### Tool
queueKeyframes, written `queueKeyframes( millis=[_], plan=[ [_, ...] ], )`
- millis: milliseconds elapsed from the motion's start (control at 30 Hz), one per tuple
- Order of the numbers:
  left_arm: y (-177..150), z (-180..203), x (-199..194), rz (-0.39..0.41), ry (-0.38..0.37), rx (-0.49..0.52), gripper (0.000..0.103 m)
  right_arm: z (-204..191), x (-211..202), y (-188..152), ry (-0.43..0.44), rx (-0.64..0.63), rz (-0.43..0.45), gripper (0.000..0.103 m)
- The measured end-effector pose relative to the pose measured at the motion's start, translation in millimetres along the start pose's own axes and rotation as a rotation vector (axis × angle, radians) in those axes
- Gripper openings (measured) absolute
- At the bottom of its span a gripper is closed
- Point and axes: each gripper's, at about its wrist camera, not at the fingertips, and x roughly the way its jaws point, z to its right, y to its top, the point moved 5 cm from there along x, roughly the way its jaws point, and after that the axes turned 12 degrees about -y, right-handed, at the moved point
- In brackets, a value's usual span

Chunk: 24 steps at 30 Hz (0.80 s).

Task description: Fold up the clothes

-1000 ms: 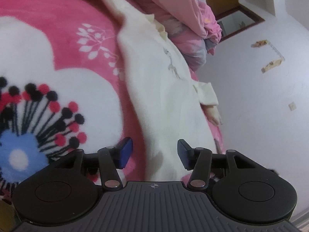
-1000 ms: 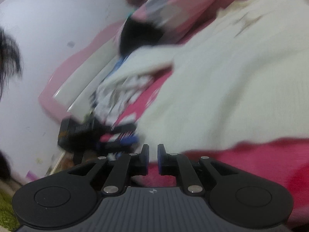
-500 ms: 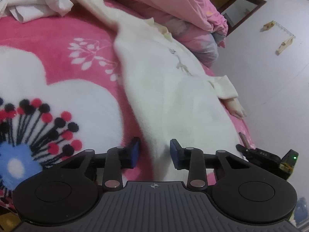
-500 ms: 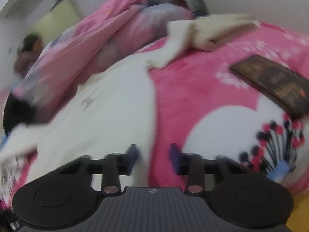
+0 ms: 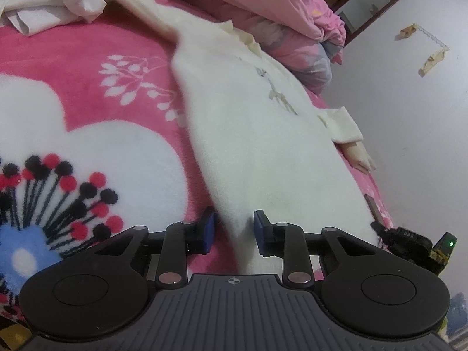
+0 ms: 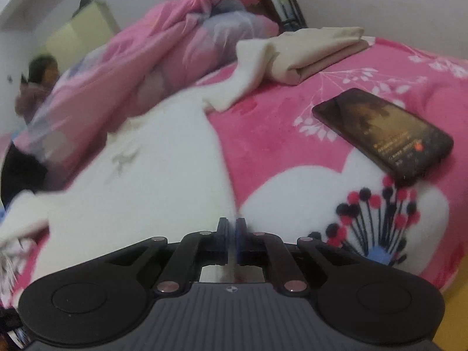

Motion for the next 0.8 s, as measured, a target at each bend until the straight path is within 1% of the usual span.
queueKeyframes(
  millis=[67, 133, 200, 233, 300, 400, 433, 467, 500, 667, 733, 800],
  plan=[
    [-0.6, 1.1, 0.1, -0.006, -0.009, 0.006, 0.033, 3.1, 0.4, 1.2, 0.008, 0.033, -0.001, 0.005],
    [-1.2, 2.5, -0.1, -0.009, -0.021, 0.005, 0.037, 10.3, 1.4, 2.4, -0.024, 0.043, 0.002, 0.007],
    [-3.0, 5.9, 0.1, -0.018, -0.026, 0.024, 0.039, 14.1, -5.5, 3.8, -0.085, 0.016, 0.041, 0.007],
    [-4.3, 7.7, 0.1, -0.024, -0.027, 0.037, 0.039, 13.5, -11.6, 3.9, -0.103, -0.006, 0.07, 0.007],
    [-6.8, 11.0, 0.1, -0.035, -0.028, 0.061, 0.039, 3.7, -24.0, 1.2, -0.083, -0.056, 0.111, 0.008],
    [-9.3, 12.0, -0.6, -0.04, -0.033, 0.07, 0.039, -36.8, -39.2, -12.1, 0.051, -0.233, 0.124, 0.008],
    [-9.3, 11.7, -0.7, -0.039, -0.035, 0.065, 0.039, -56.2, -43.6, -20.8, 0.112, -0.316, 0.122, 0.008],
    [-9.3, 11.6, -0.9, -0.038, -0.037, 0.061, 0.039, -76.7, -47.9, -30.7, 0.176, -0.404, 0.119, 0.007],
    [-9.6, 11.9, -1.4, -0.037, -0.041, 0.059, 0.039, -93.2, -49.9, -42.3, 0.22, -0.481, 0.114, 0.007],
    [-15.1, 14.0, -6.9, -0.04, -0.045, 0.071, 0.039, -168.1, -57.4, -103.4, 0.415, -0.848, 0.083, 0.008],
    [-17.8, 16.4, -10.4, -0.039, -0.032, 0.1, 0.039, -180.2, -55.2, -121.3, 0.415, -0.947, 0.073, 0.008],
    [-20.2, 20.9, -14.8, -0.038, -0.012, 0.151, 0.039, -183.1, -55.2, -131.9, 0.388, -1.018, 0.102, 0.008]
  ],
)
